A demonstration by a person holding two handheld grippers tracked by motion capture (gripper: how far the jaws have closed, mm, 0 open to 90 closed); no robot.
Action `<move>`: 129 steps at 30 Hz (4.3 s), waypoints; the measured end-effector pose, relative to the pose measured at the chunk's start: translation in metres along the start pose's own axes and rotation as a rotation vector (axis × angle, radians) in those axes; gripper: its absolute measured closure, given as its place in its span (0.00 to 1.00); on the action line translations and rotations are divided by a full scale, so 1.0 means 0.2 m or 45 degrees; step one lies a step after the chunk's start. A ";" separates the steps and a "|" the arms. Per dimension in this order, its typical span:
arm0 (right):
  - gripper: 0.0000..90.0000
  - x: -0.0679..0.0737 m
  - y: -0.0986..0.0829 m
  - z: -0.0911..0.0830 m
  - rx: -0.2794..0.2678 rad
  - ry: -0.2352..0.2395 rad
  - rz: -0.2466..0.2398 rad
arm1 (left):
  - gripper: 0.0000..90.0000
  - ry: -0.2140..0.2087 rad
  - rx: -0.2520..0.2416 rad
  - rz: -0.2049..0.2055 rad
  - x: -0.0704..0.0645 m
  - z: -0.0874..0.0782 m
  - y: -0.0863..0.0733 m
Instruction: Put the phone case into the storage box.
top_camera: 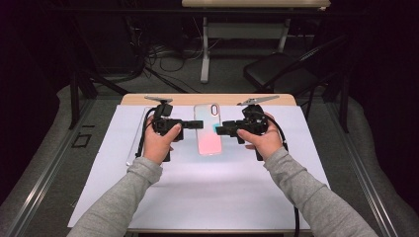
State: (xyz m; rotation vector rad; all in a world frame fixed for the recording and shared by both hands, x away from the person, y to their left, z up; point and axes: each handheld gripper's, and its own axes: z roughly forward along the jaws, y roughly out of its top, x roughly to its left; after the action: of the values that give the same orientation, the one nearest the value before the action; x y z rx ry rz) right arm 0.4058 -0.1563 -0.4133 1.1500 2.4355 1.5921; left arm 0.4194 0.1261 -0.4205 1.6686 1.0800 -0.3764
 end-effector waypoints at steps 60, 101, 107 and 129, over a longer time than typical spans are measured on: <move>0.88 -0.03 -0.02 0.01 0.046 0.024 0.148 | 0.91 -0.016 0.015 0.007 -0.01 0.04 -0.03; 0.92 -0.05 -0.04 0.00 0.033 0.053 0.310 | 0.91 -0.020 0.014 0.006 -0.01 0.04 -0.03; 0.92 -0.05 -0.04 0.00 0.020 0.050 0.315 | 0.91 -0.018 0.017 0.007 -0.01 0.04 -0.03; 0.93 -0.04 -0.04 -0.01 0.007 0.036 0.320 | 0.91 -0.020 0.013 0.007 -0.02 0.04 -0.03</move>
State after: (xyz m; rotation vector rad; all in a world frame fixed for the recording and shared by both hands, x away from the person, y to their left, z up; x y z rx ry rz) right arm 0.4057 -0.1634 -0.4221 1.4967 2.3925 1.6731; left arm 0.4156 0.1181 -0.4245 1.6748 1.0637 -0.3913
